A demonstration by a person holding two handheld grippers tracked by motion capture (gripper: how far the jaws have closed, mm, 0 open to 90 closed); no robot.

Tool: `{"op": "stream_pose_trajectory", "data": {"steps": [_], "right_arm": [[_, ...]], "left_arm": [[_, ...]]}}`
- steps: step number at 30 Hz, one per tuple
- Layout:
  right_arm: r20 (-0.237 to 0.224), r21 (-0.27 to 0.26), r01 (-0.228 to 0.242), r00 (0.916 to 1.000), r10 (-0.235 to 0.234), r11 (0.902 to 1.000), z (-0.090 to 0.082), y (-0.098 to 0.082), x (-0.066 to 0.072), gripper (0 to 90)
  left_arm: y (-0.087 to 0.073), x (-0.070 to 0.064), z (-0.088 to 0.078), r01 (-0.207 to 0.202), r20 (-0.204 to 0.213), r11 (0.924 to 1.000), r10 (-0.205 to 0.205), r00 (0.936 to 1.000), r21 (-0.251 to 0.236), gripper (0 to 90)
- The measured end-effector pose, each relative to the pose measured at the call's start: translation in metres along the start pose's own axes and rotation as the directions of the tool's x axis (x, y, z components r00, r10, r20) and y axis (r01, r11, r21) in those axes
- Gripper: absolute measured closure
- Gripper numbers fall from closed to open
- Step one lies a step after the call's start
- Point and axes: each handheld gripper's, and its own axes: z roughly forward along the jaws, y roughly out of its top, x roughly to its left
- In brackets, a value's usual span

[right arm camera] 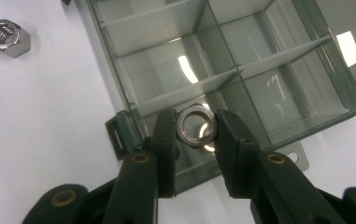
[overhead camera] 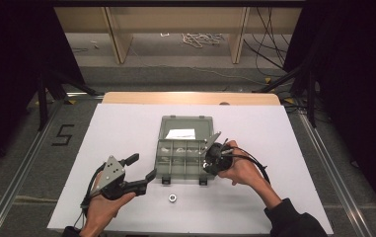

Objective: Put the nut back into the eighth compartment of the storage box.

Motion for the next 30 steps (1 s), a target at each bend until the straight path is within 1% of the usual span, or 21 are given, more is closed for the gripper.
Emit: {"op": "stream_pose_trajectory", "data": {"steps": [3, 4, 5, 7, 9, 11, 14, 15, 16, 18, 19, 20, 21, 23, 24, 27, 30], "right_arm": [[0.005, 0.007, -0.011, 0.9999, 0.011, 0.9999, 0.001, 0.0, 0.0, 69.9], [0.009, 0.0, -0.012, 0.9999, 0.012, 0.9999, 0.001, 0.0, -0.001, 67.7], [0.018, -0.01, -0.023, 0.9996, 0.024, 0.9997, 0.001, 0.0, -0.002, 63.6], [0.029, -0.024, -0.03, 0.9991, 0.031, 0.9993, -0.002, 0.002, -0.001, 57.6], [0.04, -0.036, -0.03, 0.9987, 0.032, 0.9989, -0.007, 0.003, 0.001, 50.2], [0.049, -0.058, -0.025, 0.9984, 0.028, 0.998, -0.01, 0.006, 0.003, 45.4], [0.042, -0.077, -0.011, 0.999, 0.014, 0.997, -0.014, 0.012, 0.009, 38.1], [0.041, -0.086, -0.008, 0.9991, 0.012, 0.9962, -0.015, 0.014, 0.012, 35.2], [0.033, -0.099, -0.011, 0.9993, 0.014, 0.995, -0.016, 0.015, 0.015, 33.1], [0.029, -0.114, 0.001, 0.9996, 0.002, 0.9935, -0.017, 0.019, 0.02, 31.3], [0.027, -0.122, 0.009, 0.9996, -0.005, 0.9925, -0.017, 0.02, 0.023, 30.3], [0.023, -0.129, 0.016, 0.9996, -0.013, 0.9915, -0.018, 0.022, 0.025, 30.2], [0.033, -0.143, 0.025, 0.9992, -0.02, 0.9893, -0.018, 0.023, 0.028, 30.2], [0.029, -0.149, 0.033, 0.9992, -0.029, 0.9883, -0.019, 0.025, 0.033, 30.0], [0.022, -0.152, 0.037, 0.9992, -0.034, 0.9877, -0.02, 0.026, 0.035, 30.0], [0.0, -0.162, 0.058, 0.9983, -0.059, 0.9851, -0.02, 0.029, 0.04, 29.5], [-0.01, -0.173, 0.086, 0.996, -0.089, 0.9811, -0.02, 0.032, 0.046, 29.4]], "left_arm": [[-0.001, 0.0, 0.001, 0.003, 0.003, 1.0, -0.003, 1.0, -0.003, 22.3], [0.0, 0.0, 0.001, 0.0, -0.001, 1.0, 0.0, 1.0, 0.004, 22.3], [0.0, 0.0, 0.001, -0.002, -0.001, 1.0, 0.002, 1.0, 0.002, 22.3], [0.0, 0.0, 0.001, -0.003, 0.0, 1.0, 0.003, 1.0, 0.003, 22.3], [0.0, 0.0, 0.001, -0.003, 0.0, 1.0, 0.003, 1.0, 0.003, 22.3], [0.0, 0.001, 0.001, -0.001, -0.001, 1.0, 0.001, 1.0, 0.0, 22.3], [0.0, 0.0, 0.001, -0.003, 0.001, 1.0, 0.003, 1.0, 0.003, 22.3], [-0.001, 0.0, 0.001, 0.01, 0.006, 0.9999, -0.01, 0.9999, -0.006, 22.3], [-0.001, 0.0, 0.001, 0.008, 0.005, 0.9999, -0.008, 1.0, -0.007, 22.3], [0.0, 0.0, 0.0, -0.003, 0.0, 1.0, 0.003, 1.0, 0.003, 22.3], [0.0, 0.0, 0.001, 0.004, 0.003, 1.0, -0.004, 1.0, -0.004, 22.3], [0.0, 0.0, 0.0, 0.0, -0.001, 1.0, 0.0, 1.0, 0.0, 22.3], [0.0, 0.0, 0.0, 0.001, -0.001, 1.0, -0.001, 1.0, -0.002, 22.3], [0.0, 0.0, 0.001, 0.003, 0.003, 1.0, -0.003, 1.0, -0.004, 22.3], [-0.001, 0.0, 0.001, 0.008, 0.003, 1.0, -0.008, 1.0, -0.005, 22.3], [0.0, 0.001, 0.0, 0.002, -0.003, 1.0, -0.002, 1.0, -0.001, 22.3], [0.0, 0.001, 0.0, 0.005, -0.007, 1.0, -0.005, 1.0, -0.003, 22.3]]}}
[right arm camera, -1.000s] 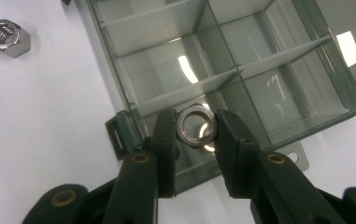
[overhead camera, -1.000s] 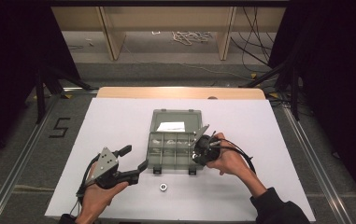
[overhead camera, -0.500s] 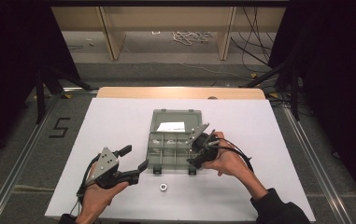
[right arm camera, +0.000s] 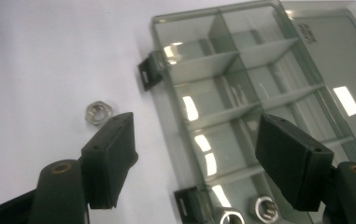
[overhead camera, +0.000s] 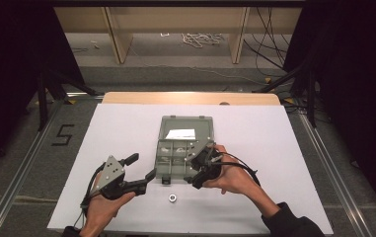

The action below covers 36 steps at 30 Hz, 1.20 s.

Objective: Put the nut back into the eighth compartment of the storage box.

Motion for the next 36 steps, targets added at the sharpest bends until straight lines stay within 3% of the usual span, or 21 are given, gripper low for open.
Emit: {"op": "stream_pose_trajectory", "data": {"steps": [18, 29, 32, 33, 36], "right_arm": [[-0.056, 0.001, 0.074, 0.9957, -0.074, 0.9973, 0.014, 0.008, 0.024, 30.4], [-0.115, 0.042, 0.121, 0.9866, -0.116, 0.9917, 0.032, 0.011, 0.04, 32.9], [-0.123, 0.057, 0.119, 0.9861, -0.111, 0.9913, 0.036, 0.01, 0.042, 33.6], [-0.121, 0.065, 0.112, 0.9872, -0.104, 0.9915, 0.038, 0.01, 0.043, 33.6], [-0.13, 0.079, 0.116, 0.9859, -0.105, 0.9901, 0.044, 0.008, 0.045, 35.0]], "left_arm": [[0.0, 0.001, 0.0, 0.01, -0.004, 0.9998, -0.01, 0.9999, -0.016, 22.2], [0.001, 0.002, -0.001, 0.007, -0.015, 1.0, -0.007, 0.9999, -0.005, 22.2], [0.0, 0.003, 0.0, -0.003, -0.009, 0.9999, 0.003, 1.0, -0.016, 22.2], [0.0, 0.002, 0.0, 0.019, -0.015, 0.9997, -0.019, 0.9997, -0.017, 22.2], [0.0, 0.002, -0.002, 0.018, -0.03, 0.9998, -0.018, 0.9994, -0.001, 22.2]]}}
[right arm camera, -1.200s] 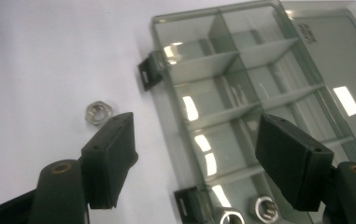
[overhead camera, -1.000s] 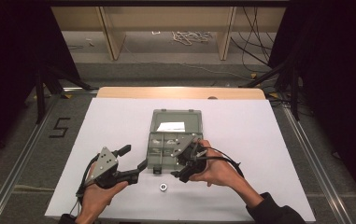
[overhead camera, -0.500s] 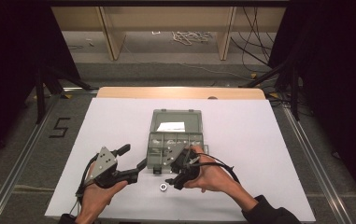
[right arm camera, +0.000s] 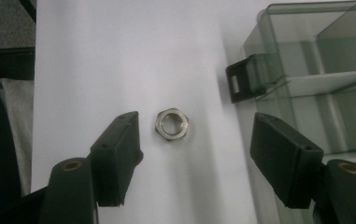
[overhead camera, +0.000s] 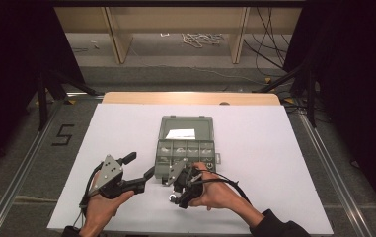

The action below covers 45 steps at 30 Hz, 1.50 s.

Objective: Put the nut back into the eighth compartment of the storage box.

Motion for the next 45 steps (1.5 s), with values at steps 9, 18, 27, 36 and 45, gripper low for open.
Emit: {"op": "stream_pose_trajectory", "data": {"steps": [9, 18, 27, 36, 45], "right_arm": [[-0.014, 0.048, -0.007, 0.9999, 0.008, 0.9988, 0.016, -0.001, 0.003, 41.2], [-0.031, 0.066, -0.018, 0.9993, 0.02, 0.9977, 0.027, -0.001, 0.004, 52.5], [-0.049, 0.061, -0.035, 0.9981, 0.038, 0.9975, 0.031, 0.002, 0.004, 62.2], [-0.059, 0.06, -0.045, 0.997, 0.049, 0.9972, 0.031, 0.001, 0.004, 70.3], [-0.058, 0.072, -0.021, 0.998, 0.025, 0.9971, 0.028, 0.002, 0.005, 70.4]], "left_arm": [[0.0, 0.001, 0.0, 0.007, -0.009, 1.0, -0.007, 0.9999, -0.002, 22.2], [0.0, 0.003, 0.0, 0.008, -0.013, 1.0, -0.008, 0.9999, -0.006, 22.2], [-0.001, 0.003, 0.001, 0.018, -0.008, 0.9997, -0.018, 0.9998, -0.015, 22.2], [0.0, 0.003, 0.0, 0.015, -0.009, 0.9999, -0.015, 0.9999, -0.008, 22.2], [0.0, 0.003, -0.001, 0.014, -0.01, 0.9999, -0.014, 0.9999, -0.01, 22.3]]}}
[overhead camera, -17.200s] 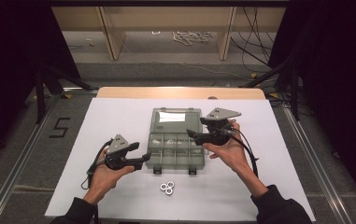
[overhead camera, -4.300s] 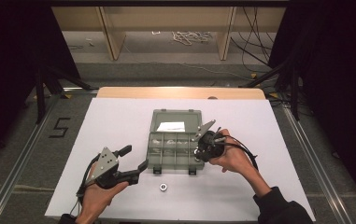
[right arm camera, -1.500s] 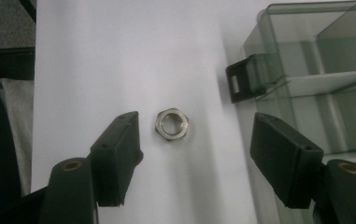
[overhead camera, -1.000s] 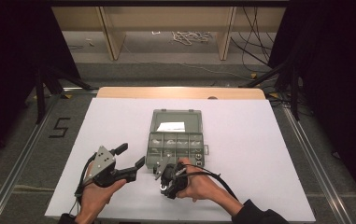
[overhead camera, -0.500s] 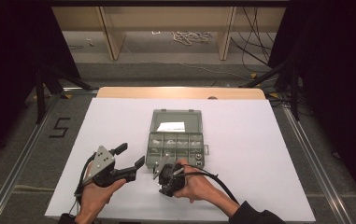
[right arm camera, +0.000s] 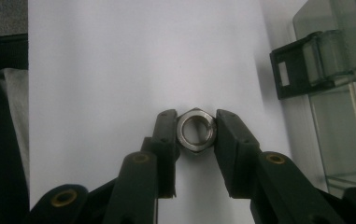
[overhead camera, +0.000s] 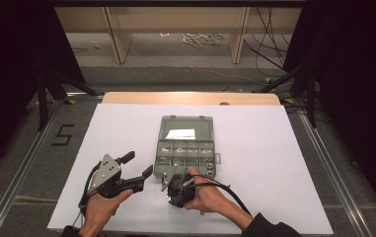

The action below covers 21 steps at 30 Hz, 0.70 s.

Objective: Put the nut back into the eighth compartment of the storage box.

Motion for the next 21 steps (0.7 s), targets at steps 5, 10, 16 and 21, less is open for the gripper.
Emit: {"op": "stream_pose_trajectory", "data": {"steps": [5, 10, 16, 21], "right_arm": [[0.013, -0.022, -0.02, 0.9997, 0.02, 0.9995, -0.011, -0.002, -0.004, 70.4], [0.034, -0.045, -0.022, 0.9991, 0.023, 0.9987, -0.023, -0.005, -0.009, 70.4], [0.05, -0.059, -0.032, 0.9981, 0.035, 0.9977, -0.033, -0.009, -0.012, 70.4], [0.053, -0.068, -0.035, 0.9979, 0.038, 0.9971, -0.037, -0.01, -0.015, 70.4]], "left_arm": [[0.0, 0.0, 0.0, 0.005, -0.002, 1.0, -0.005, 1.0, -0.003, 22.2], [0.0, 0.0, 0.0, 0.0, 0.0, 1.0, 0.0, 1.0, 0.0, 22.2], [0.0, -0.001, 0.001, 0.004, 0.001, 1.0, -0.004, 1.0, 0.001, 22.2], [0.0, 0.0, 0.0, -0.002, 0.002, 1.0, 0.002, 1.0, 0.001, 22.2]]}}
